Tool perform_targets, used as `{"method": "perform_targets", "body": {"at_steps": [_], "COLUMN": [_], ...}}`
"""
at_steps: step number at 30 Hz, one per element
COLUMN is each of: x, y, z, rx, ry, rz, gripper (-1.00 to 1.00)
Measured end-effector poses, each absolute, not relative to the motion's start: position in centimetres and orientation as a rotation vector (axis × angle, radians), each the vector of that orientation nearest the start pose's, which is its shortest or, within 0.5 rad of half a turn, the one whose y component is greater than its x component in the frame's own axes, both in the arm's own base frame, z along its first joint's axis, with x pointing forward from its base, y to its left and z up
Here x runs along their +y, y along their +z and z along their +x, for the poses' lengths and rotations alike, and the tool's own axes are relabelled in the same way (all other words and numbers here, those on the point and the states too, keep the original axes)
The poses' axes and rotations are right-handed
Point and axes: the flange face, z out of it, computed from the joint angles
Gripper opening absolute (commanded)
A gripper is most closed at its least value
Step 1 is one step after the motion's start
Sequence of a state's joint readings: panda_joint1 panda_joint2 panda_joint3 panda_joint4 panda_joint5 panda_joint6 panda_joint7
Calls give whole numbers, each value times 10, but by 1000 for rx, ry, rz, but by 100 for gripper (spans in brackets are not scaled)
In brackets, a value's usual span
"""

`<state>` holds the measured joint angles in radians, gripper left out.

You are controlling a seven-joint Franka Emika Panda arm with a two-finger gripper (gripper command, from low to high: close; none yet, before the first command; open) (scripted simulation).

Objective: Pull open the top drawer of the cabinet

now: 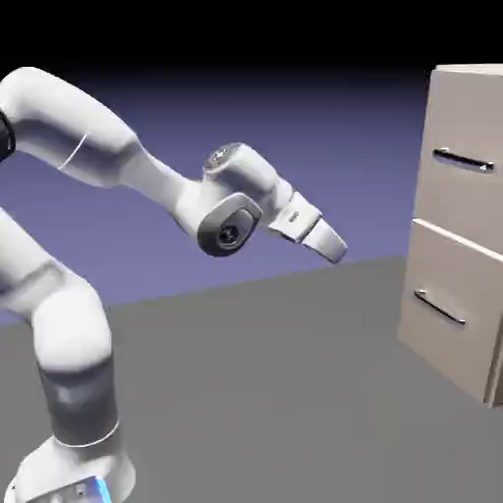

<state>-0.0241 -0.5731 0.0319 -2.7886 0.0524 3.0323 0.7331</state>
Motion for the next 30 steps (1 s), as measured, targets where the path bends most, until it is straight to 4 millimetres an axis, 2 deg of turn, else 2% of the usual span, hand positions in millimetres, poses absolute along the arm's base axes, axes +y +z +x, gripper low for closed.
{"method": "perform_targets", "body": {"at_steps": [8,16,23,30], "x": [-26,-33,-27,-13], "y": [537,589,620,635], "z": [408,418,431,453], "rx": [1246,1398,1466,1494], "ry": [-1162,-1211,-1211,-1171], "rz": [-2172,-1893,-1665,-1461], "gripper": [0,0,0,0]}}
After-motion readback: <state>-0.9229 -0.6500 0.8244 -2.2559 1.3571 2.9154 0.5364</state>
